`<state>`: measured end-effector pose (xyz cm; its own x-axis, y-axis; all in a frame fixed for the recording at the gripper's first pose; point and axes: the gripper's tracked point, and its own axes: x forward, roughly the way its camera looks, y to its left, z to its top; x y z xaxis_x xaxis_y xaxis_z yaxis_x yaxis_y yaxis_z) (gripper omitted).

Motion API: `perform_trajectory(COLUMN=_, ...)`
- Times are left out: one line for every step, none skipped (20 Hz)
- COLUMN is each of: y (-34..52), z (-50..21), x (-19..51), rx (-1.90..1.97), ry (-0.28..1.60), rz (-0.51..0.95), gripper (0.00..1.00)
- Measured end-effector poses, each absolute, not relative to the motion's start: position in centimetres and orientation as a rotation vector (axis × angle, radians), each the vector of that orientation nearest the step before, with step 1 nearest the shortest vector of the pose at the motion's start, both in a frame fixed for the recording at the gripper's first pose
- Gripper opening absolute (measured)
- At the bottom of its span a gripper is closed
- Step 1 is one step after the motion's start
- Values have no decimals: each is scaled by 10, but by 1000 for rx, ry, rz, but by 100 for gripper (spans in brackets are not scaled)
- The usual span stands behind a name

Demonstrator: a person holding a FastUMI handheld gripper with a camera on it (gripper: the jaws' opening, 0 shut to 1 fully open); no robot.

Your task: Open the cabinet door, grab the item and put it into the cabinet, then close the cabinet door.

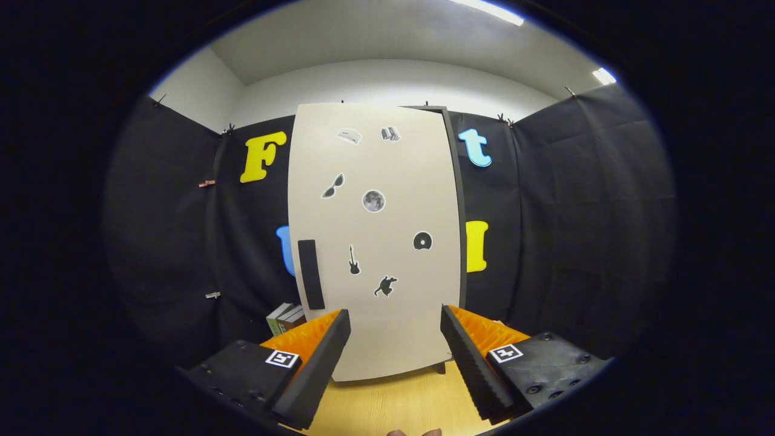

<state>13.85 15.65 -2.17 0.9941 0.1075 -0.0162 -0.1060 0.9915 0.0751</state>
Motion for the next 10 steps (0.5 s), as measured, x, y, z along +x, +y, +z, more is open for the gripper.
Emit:
perform_trajectory(y=155, z=-22, x=139, rx=69, ry=21, rz=103, gripper=97)
perform_trajectory(y=154, z=-23, x=139, rx=64, ry=21, rz=99, gripper=98)
perform_trajectory(y=152, z=-23, x=138, rx=57, ry=22, rz=94, gripper=98)
perform_trajectory(y=151, z=-23, x=138, rx=52, ry=21, rz=92, gripper=98)
perform_trajectory(y=151, z=-23, x=138, rx=50, ry=21, rz=91, gripper=98)
perform_trajectory(y=151, z=-23, x=138, rx=48, ry=21, rz=90, gripper=98)
perform_trajectory(y=152, z=-24, x=138, rx=45, ry=22, rz=91, gripper=97)
perform_trajectory(y=153, z=-25, x=138, rx=42, ry=25, rz=93, gripper=98)
perform_trajectory(y=154, z=-26, x=138, rx=38, ry=29, rz=94, gripper=98)
perform_trajectory(y=155, z=-26, x=137, rx=35, ry=29, rz=96, gripper=98)
